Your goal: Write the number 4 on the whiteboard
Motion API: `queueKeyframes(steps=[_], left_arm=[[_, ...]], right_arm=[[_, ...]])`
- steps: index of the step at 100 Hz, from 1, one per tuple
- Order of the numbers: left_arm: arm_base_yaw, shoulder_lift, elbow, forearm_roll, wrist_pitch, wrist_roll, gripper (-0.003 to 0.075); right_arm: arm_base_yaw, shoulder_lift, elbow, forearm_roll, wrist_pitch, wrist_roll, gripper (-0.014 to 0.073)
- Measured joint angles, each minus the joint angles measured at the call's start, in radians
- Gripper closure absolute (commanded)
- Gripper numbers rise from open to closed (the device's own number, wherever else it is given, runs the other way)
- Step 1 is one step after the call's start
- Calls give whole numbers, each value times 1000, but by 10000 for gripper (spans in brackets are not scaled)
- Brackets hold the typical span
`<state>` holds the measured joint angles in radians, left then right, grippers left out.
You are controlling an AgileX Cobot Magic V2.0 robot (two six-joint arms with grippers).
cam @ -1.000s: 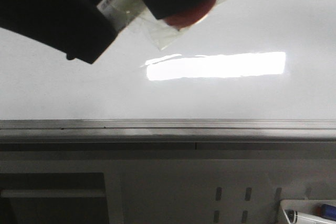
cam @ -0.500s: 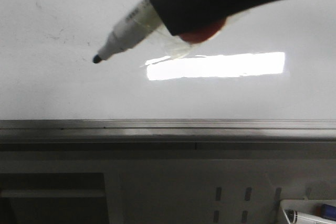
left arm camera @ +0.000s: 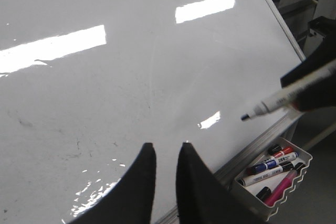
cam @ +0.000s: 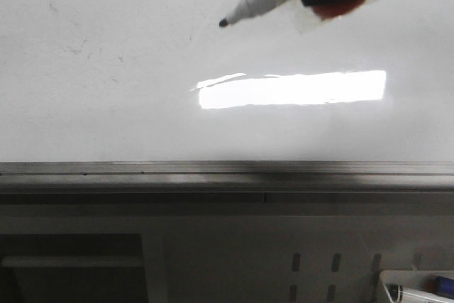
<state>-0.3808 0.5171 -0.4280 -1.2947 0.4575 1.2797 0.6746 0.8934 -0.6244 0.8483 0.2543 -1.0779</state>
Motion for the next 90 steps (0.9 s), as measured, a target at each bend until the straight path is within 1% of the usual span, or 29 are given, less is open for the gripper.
queueKeyframes(steps=[6,13,40,65,90], left_arm=[[2,-25,12,-9,0,0,741],[2,-38,17,-13,6,0,741],[2,-40,17,-22,45,-2,741],[2,-40,17,-21,99,-2,741],[2,-40,17,-21,114,-3,741]], right_arm=[[-2,4,0,4,-66,0,637],[-4,18,-2,11,-111,0,637],[-15,110,-39,29,-174,0,637],[-119,137,-41,93,-133,0,637],[-176,137,-116,95,-13,5,637]])
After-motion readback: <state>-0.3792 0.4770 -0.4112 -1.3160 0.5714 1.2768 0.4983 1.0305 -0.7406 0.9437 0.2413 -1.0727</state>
